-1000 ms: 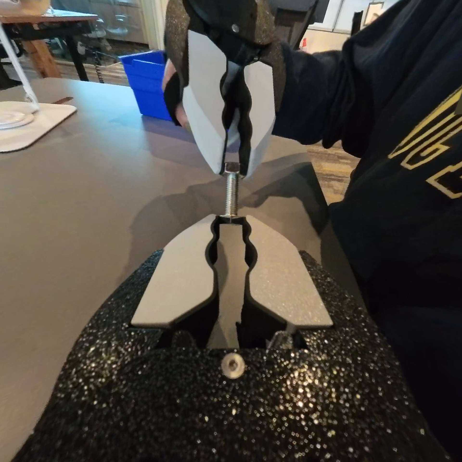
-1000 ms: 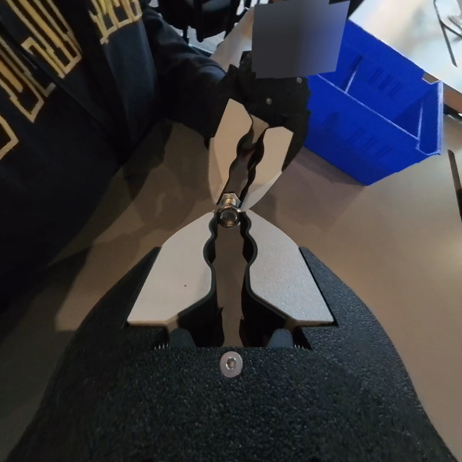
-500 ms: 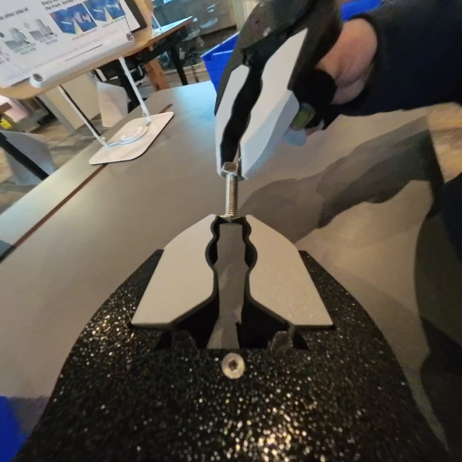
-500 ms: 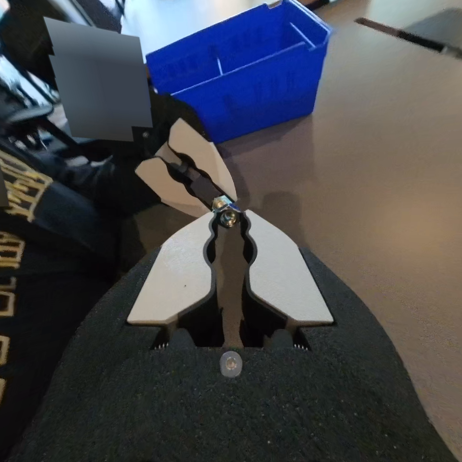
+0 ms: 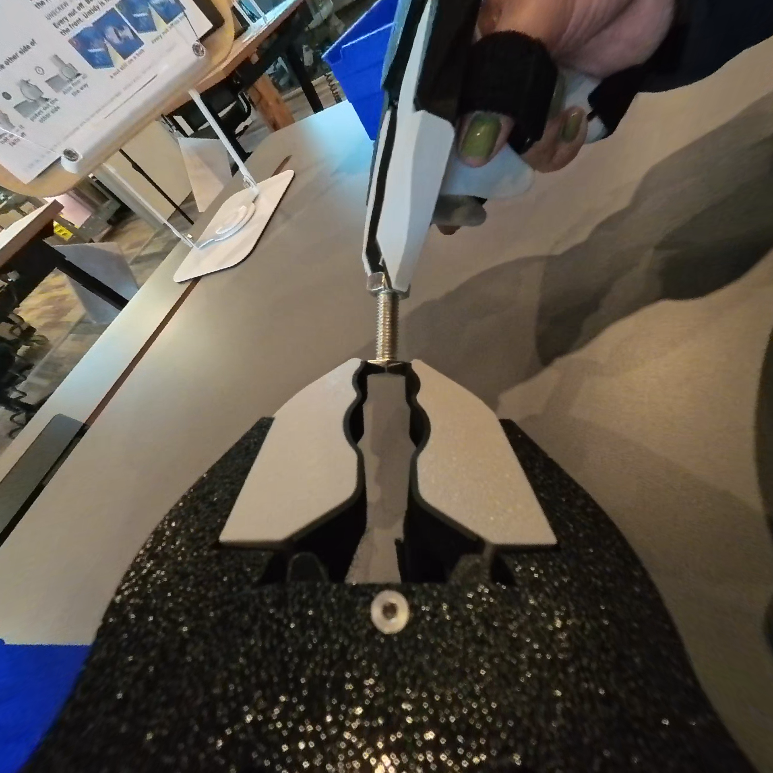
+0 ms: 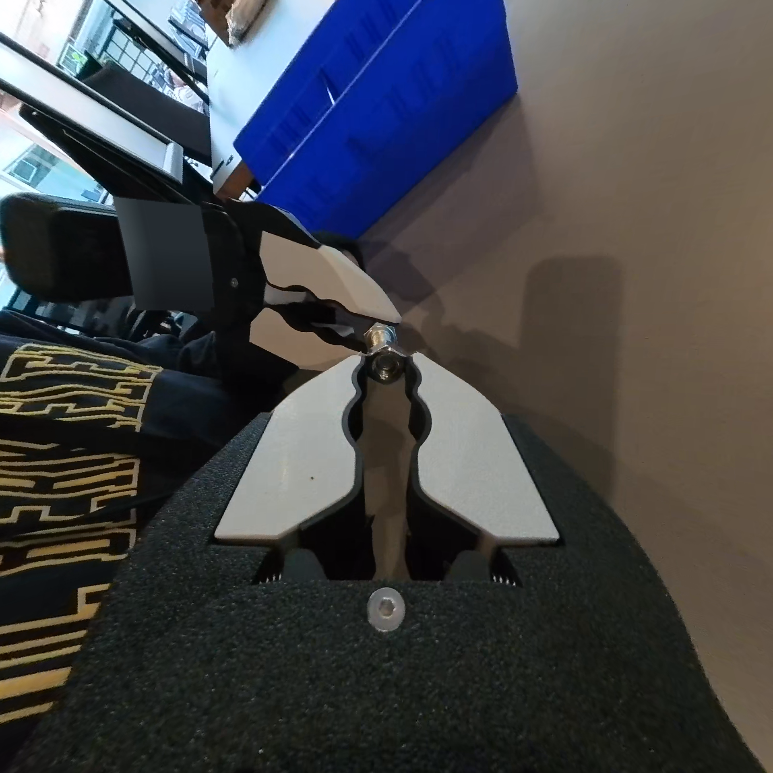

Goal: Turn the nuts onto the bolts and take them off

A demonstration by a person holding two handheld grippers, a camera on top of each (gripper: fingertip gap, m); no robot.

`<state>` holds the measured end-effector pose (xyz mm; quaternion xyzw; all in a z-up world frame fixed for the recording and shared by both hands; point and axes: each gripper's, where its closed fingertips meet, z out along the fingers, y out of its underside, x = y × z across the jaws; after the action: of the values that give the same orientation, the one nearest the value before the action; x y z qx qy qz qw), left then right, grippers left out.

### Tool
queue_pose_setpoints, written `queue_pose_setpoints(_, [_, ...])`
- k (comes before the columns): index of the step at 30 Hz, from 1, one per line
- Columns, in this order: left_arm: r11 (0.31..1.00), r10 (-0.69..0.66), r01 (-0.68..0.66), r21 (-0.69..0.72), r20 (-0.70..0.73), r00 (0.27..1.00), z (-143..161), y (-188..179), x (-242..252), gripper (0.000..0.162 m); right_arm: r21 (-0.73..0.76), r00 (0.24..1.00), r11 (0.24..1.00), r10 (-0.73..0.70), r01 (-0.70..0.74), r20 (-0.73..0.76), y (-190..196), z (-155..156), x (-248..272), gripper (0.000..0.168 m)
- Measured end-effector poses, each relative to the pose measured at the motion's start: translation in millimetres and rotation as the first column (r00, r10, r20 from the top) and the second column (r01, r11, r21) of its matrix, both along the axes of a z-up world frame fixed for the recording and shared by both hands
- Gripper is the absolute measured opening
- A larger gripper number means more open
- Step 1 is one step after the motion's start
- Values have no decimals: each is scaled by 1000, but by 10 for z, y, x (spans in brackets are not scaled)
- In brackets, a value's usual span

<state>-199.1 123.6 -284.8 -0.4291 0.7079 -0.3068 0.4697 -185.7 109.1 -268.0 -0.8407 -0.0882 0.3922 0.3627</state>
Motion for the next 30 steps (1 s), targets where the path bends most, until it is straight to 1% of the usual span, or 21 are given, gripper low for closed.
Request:
queue_pose_setpoints(3, [1000,-4,4,-3,-1,1000,-4,-7,1,17,-10,1000,1000,6,-6,1,-5,-3,1,17])
queue_pose_setpoints(6, [999,-18,18,-45,1,1000,-1,-26,6,16,0,1000,1000,17,-17,20,-11,19,0,18])
queue_pose_setpoints(8, [996,-25,25,-82,-2,1000,-8,-32,8,16,27,999,999,28,-29,32,-14,75,-9,25])
queue_pose_setpoints(10, [992,-35,35,-121,2,999,-2,-40,6,16,64,997,997,44,-49,71,-16,127,-6,28])
queue_pose_setpoints(12, [984,-44,46,-175,16,999,24,-45,3,16,114,990,991,59,-73,125,-11,166,9,29])
queue_pose_setpoints(15, [977,-13,11,-213,-4,1000,-6,32,-9,16,142,972,984,75,-109,224,-11,130,68,29])
queue_pose_setpoints(17, [971,12,-18,-238,-26,1000,-41,80,-10,16,144,943,981,76,-129,325,-6,32,150,27])
queue_pose_setpoints(20, [968,31,-43,-246,-50,998,-85,112,-7,17,123,876,983,61,-136,478,5,-196,364,24])
queue_pose_setpoints(24, [965,48,-62,-253,-59,997,-102,139,-3,17,144,866,987,-14,-67,499,17,-435,531,18])
queue_pose_setpoints(26, [961,57,-69,-267,-52,997,-91,156,-1,17,261,825,965,-144,-4,547,98,-473,678,15])
queue_pose_setpoints(28, [958,58,-66,-279,-39,998,-69,160,-2,16,419,787,905,-309,71,534,195,-443,776,15])
queue_pose_setpoints(30, [957,59,-68,-284,-40,997,-74,165,-6,17,534,733,838,-432,111,526,230,-391,834,14])
